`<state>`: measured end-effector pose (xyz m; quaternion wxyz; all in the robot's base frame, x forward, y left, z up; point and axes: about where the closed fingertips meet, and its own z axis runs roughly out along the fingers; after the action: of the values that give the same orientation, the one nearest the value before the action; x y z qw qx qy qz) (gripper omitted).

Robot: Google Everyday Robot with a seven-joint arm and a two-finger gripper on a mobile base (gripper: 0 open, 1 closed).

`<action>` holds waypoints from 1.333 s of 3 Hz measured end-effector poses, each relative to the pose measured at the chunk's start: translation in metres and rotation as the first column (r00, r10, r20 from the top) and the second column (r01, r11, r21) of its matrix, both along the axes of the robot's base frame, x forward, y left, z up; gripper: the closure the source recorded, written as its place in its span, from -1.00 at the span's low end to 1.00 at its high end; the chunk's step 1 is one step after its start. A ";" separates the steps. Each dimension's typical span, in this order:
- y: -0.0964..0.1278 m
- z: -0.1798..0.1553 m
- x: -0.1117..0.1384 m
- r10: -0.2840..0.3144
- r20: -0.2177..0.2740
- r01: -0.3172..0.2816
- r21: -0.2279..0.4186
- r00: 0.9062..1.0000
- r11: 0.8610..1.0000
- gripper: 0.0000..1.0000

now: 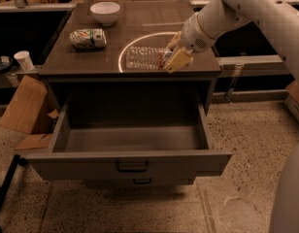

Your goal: Place water bottle into top drawer

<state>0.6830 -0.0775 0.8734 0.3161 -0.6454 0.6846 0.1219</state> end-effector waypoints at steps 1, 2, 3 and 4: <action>0.011 -0.024 -0.031 0.041 -0.053 -0.039 0.034 0.998 0.999 1.00; 0.019 -0.053 -0.069 0.049 -0.093 -0.044 0.055 0.994 0.998 1.00; 0.025 -0.117 -0.096 0.032 -0.170 -0.026 0.040 0.985 0.999 1.00; 0.024 -0.163 -0.096 0.005 -0.219 0.006 0.051 0.976 0.999 1.00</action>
Offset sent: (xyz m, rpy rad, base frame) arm -0.1263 0.0283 -0.1061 0.0668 0.1715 0.0511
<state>0.5866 -0.0539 0.7104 0.2552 -0.6194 0.7122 0.2097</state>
